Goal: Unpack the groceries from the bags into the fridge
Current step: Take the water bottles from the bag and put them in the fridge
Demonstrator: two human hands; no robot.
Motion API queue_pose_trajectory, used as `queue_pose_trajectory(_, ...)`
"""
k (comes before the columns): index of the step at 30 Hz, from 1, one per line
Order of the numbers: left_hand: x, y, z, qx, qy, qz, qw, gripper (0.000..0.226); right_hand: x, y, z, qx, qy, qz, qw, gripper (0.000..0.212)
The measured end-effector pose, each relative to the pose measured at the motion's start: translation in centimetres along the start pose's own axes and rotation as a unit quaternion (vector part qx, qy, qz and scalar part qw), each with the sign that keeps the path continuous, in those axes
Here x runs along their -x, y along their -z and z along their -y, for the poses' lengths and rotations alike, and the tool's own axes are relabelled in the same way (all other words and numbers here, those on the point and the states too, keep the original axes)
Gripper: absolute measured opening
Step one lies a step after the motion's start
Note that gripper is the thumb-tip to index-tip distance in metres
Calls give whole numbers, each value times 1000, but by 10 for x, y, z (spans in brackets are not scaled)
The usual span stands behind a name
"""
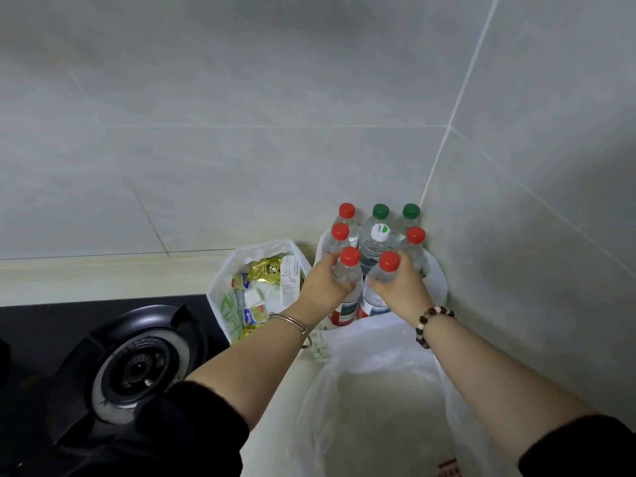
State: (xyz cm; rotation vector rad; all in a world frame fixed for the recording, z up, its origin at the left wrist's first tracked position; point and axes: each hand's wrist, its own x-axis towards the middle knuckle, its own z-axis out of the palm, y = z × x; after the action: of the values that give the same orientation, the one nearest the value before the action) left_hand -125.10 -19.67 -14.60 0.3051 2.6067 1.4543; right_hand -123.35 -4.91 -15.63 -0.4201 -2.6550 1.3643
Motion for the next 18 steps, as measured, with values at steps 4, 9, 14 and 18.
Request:
queue_pose_trajectory(4, -9, -11, 14, -33, -14, -15, 999, 48, -2, -8, -14, -25, -25, 23, 999, 58)
queue_pose_trajectory(9, -15, -23, 23, -101, -15, -54, 993, 56, -6, -14, -25, -10, -27, 13, 1000, 62)
queue_pose_trajectory(14, -19, -25, 22, -130, -2, -61, 990, 42, -8, -14, -25, 14, -37, -6, 999, 60)
queue_pose_trajectory(18, -11, -24, 20, -119, 7, -72, 990, 49, -5, -10, -19, 20, -39, -33, 999, 56)
